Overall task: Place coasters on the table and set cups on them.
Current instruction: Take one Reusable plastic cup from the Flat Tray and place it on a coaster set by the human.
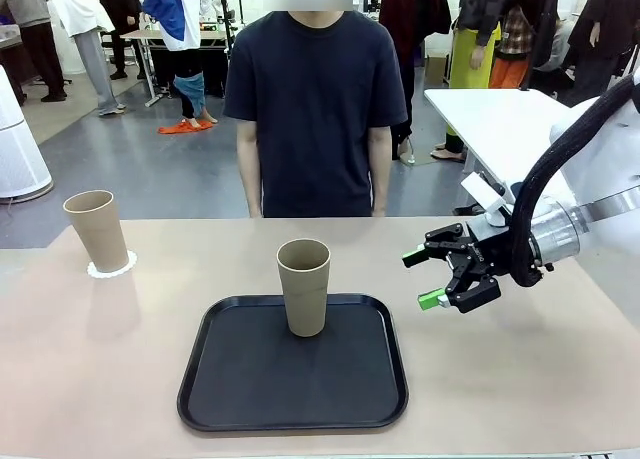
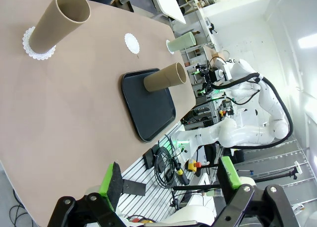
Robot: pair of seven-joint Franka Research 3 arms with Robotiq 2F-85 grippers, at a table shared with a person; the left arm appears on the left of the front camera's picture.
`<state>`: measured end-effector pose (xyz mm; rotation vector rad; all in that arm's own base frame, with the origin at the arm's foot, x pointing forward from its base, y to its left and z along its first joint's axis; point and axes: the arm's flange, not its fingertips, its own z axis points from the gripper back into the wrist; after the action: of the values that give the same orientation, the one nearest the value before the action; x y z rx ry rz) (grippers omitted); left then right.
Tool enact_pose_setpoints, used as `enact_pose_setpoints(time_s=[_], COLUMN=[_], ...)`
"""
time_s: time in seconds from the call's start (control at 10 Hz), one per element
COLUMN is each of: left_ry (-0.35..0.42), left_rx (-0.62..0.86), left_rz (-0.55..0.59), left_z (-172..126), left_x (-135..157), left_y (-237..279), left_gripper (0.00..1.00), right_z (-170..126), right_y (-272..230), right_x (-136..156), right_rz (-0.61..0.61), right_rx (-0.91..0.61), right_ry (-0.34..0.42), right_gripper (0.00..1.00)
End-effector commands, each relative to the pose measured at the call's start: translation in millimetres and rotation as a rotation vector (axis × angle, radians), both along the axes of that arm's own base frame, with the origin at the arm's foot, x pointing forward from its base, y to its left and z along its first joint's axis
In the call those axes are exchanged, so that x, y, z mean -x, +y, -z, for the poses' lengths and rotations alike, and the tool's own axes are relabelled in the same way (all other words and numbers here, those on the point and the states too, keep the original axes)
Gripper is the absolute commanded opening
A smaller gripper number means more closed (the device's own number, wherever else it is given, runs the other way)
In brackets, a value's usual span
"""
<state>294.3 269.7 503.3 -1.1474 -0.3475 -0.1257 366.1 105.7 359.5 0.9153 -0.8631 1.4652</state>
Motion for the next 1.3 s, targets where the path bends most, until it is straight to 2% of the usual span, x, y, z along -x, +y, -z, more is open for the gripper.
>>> enact_pose_setpoints(time_s=[0.0,0.1,0.2,0.4,0.5,0.8,1.0,1.1,1.2], left_ry=[0.002,0.002,0.002,0.002,0.002,0.002,0.002,0.002,0.002], left_rx=[0.014,0.014,0.014,0.014,0.014,0.014,0.014,0.014,0.014], left_rz=[-0.008,-0.008,-0.008,-0.008,-0.008,-0.008,-0.008,-0.008,-0.008], left_z=[-3.5,-3.5,-3.5,-3.5,-3.5,-3.5,-3.5,-3.5,-3.5], left_x=[1.0,1.0,1.0,1.0,1.0,1.0,1.0,1.0,1.0], left_y=[0.4,0.4,0.4,0.4,0.4,0.4,0.4,0.4,0.4], left_gripper=[1.0,1.0,1.0,1.0,1.0,1.0,1.0,1.0,1.0], right_z=[-0.2,0.0,15.9,33.4,41.1,62.2,80.6,81.0,77.1], right_y=[0.5,0.0,9.5,18.7,25.7,54.2,74.1,80.5,79.2], right_x=[-0.3,0.0,-6.8,-11.9,-18.0,-19.8,-13.4,-13.4,-14.4], right_rz=[0.001,0.0,0.102,0.188,0.236,0.169,0.102,0.102,0.197], right_rx=[-0.03,0.0,-0.01,-0.059,-0.077,-0.137,-0.142,-0.141,-0.061], right_ry=[-0.019,0.0,-0.011,-0.038,-0.026,-0.001,0.059,0.064,0.029], right_gripper=[1.0,1.0,1.0,1.0,1.0,1.0,1.0,1.0,1.0])
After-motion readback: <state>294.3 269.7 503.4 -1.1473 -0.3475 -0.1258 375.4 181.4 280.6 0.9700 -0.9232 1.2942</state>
